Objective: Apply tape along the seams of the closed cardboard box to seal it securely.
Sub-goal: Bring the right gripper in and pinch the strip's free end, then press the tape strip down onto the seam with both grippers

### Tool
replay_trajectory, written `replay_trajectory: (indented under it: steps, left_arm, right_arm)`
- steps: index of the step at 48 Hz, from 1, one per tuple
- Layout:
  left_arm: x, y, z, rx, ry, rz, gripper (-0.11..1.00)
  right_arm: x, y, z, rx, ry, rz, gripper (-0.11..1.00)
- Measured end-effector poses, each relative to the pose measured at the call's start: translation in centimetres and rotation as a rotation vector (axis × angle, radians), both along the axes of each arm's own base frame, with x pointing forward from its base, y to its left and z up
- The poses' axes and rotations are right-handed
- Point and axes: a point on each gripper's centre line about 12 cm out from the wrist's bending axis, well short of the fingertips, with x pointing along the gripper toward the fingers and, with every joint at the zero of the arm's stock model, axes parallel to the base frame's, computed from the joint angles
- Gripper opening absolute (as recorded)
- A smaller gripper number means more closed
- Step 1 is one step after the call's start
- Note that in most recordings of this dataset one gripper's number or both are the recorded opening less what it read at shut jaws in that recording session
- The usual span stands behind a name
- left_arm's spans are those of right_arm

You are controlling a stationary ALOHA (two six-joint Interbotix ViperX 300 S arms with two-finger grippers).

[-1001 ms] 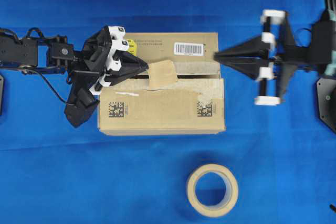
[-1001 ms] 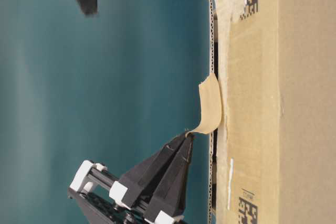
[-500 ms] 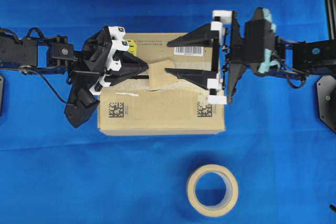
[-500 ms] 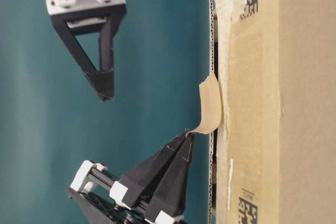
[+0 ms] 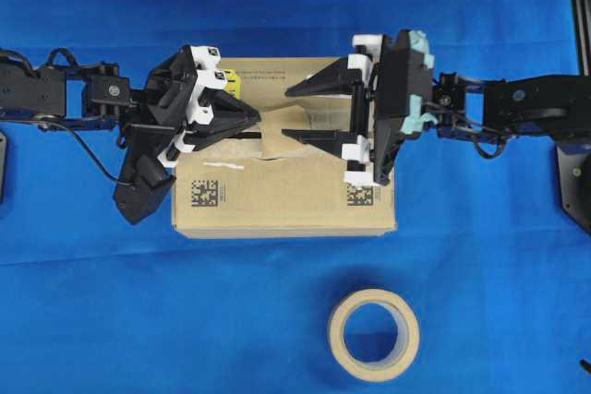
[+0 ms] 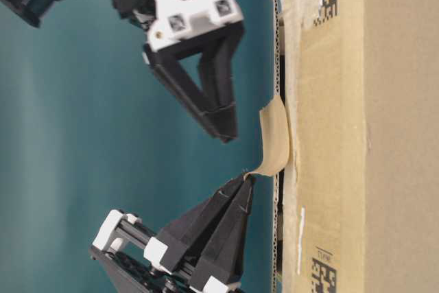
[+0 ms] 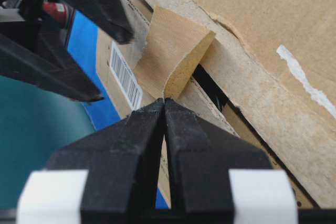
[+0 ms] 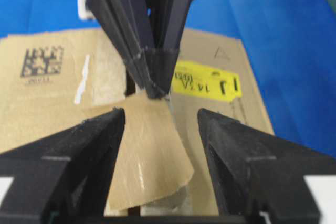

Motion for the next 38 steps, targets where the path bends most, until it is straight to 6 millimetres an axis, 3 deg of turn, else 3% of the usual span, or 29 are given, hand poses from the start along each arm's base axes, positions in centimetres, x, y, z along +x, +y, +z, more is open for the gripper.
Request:
replay_trajectory:
  steps: [19,38]
  left_arm:
    - [0.2,0.0,-0.7,-0.014,0.045,0.004,0.00]
    - [0.4,0.0,-0.6,-0.014,0.046,0.004,0.00]
  right_arm:
    - [0.2,0.6,-1.3,-0.010,0.031,0.023,0.46]
    - [0.5,0.3,-3.1,0.008,0.072,0.006,0.46]
